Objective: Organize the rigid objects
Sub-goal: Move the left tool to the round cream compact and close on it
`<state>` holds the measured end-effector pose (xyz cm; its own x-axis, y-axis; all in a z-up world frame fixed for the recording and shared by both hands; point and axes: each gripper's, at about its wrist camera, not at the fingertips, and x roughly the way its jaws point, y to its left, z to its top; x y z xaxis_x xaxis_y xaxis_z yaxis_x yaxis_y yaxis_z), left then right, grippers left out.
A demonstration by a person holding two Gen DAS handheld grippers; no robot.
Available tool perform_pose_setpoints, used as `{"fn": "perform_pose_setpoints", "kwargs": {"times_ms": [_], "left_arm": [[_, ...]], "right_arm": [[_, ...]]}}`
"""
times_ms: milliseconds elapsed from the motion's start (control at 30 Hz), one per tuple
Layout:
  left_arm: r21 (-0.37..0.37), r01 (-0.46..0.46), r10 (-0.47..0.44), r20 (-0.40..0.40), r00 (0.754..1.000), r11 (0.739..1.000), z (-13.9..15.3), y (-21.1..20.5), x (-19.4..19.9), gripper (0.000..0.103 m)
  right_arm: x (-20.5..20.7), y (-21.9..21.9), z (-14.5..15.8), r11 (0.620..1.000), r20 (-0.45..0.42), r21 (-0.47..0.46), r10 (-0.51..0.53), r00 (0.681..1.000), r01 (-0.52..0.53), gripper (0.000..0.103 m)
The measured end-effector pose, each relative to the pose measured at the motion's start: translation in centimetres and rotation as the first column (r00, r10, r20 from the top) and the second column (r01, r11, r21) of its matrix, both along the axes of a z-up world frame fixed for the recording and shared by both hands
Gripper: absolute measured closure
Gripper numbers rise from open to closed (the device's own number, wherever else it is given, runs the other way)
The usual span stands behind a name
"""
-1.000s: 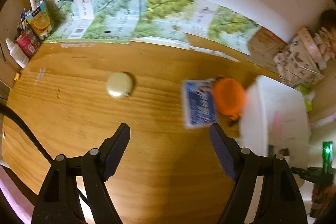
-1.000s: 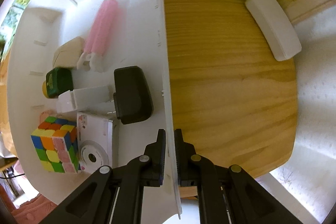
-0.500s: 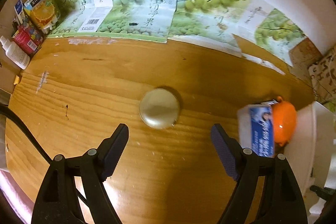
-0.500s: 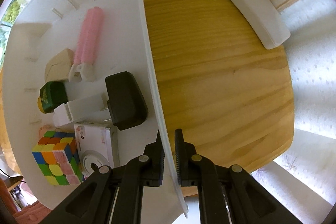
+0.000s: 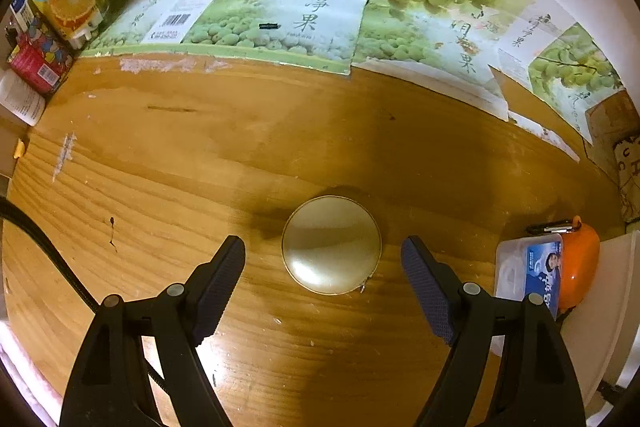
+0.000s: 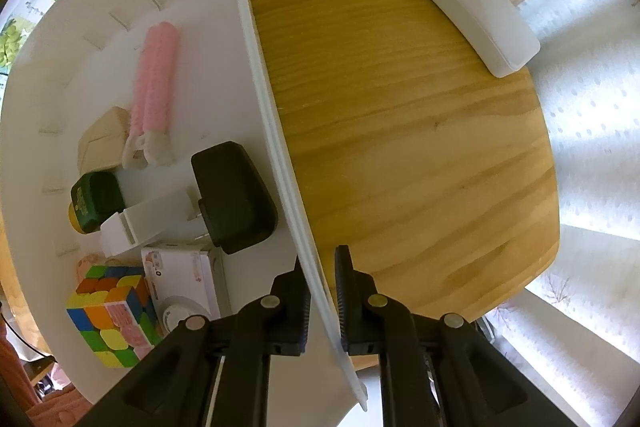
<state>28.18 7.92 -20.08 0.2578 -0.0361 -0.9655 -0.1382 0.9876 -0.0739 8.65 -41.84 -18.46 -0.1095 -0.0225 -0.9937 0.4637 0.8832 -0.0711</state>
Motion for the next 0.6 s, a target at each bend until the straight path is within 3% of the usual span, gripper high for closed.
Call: {"fn": "perform_pose_setpoints", "kwargs": {"times_ms": [200,600], "left_arm": [[-0.026,-0.005,0.005,-0.015,1.000,1.000,-0.6,0.4,0.2,0.022],[-0.096,0.004,-0.006,-0.020,1.000,0.995,-1.5,1.0,-0.1,0.044]], "right_arm": [[0.1,0.0,0.0,1.000,-0.001,-0.001,-0.016,1.000,0.016,0.091],[0.1,0.0,0.0,1.000,-0.007,-0.009,-0.030,1.000,0.029,0.090]]}}
